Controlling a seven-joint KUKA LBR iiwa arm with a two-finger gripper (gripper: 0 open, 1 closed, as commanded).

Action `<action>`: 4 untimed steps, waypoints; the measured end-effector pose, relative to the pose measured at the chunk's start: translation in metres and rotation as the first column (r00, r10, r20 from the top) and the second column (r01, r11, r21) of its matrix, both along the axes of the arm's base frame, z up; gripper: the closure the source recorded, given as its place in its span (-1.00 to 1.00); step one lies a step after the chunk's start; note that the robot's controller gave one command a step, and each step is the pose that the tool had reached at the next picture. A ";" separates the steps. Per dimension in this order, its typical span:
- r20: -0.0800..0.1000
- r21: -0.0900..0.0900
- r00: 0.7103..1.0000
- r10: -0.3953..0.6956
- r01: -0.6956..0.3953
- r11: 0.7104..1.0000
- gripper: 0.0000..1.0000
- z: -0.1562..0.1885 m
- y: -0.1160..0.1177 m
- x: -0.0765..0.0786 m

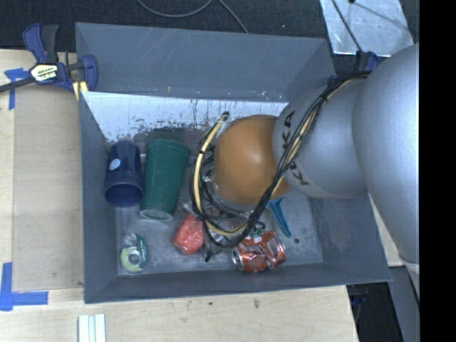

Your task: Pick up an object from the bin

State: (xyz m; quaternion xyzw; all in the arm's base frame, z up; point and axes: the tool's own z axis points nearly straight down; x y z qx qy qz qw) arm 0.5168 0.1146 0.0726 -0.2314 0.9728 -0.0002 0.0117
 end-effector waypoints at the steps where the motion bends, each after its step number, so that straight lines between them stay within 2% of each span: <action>1: 0.000 0.000 1.000 -0.001 0.001 1.000 1.00 0.000 0.000 0.000; 4: 0.000 0.000 1.000 -0.001 0.001 1.000 1.00 0.000 0.000 0.000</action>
Offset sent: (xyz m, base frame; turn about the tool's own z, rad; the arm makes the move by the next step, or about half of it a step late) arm 0.0000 0.0000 0.0000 0.0000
